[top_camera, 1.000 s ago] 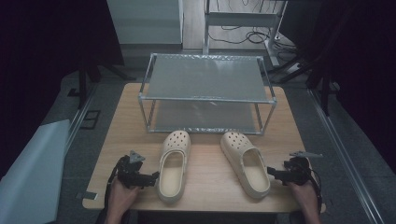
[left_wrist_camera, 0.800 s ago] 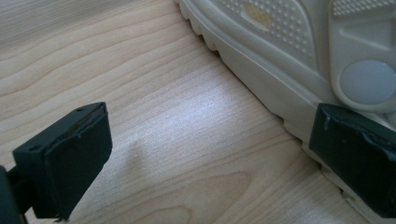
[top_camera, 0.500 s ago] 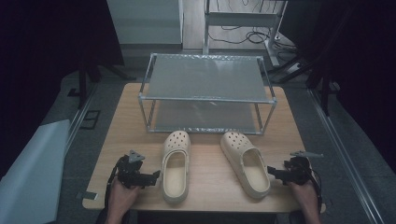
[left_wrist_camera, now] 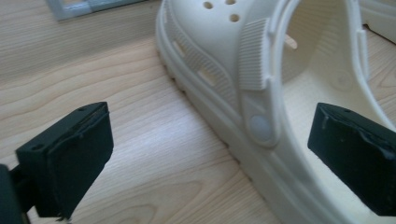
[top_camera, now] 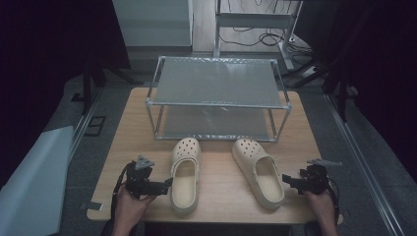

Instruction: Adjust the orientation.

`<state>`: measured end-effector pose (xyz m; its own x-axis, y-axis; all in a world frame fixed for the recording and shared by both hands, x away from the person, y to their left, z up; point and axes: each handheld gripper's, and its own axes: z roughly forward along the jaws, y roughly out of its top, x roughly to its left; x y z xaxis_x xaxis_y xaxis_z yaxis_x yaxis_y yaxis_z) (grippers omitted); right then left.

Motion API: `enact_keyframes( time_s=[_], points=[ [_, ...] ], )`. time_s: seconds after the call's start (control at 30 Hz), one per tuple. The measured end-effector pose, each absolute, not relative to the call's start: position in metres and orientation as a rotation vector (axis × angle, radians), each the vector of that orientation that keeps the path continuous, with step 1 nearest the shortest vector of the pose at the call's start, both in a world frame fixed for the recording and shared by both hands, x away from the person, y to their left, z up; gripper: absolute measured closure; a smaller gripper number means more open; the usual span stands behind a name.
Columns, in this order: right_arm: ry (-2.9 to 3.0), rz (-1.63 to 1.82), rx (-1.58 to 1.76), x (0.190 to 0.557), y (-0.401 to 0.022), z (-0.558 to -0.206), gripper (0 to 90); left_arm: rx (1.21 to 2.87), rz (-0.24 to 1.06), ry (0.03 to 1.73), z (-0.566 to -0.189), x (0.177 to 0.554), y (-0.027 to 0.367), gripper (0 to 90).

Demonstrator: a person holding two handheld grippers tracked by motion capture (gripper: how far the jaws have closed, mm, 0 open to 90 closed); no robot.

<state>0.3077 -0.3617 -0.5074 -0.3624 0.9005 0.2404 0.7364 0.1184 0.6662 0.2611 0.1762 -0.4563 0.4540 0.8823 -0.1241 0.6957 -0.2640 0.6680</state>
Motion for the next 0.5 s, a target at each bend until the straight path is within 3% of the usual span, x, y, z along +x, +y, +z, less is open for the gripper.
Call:
enact_keyframes(
  time_s=[0.5],
  points=[
    [2.178,1.080,1.620,0.308,-0.361,-0.507,9.2,2.146,0.332,1.350,-0.467,0.295,0.146,18.6]
  ],
)
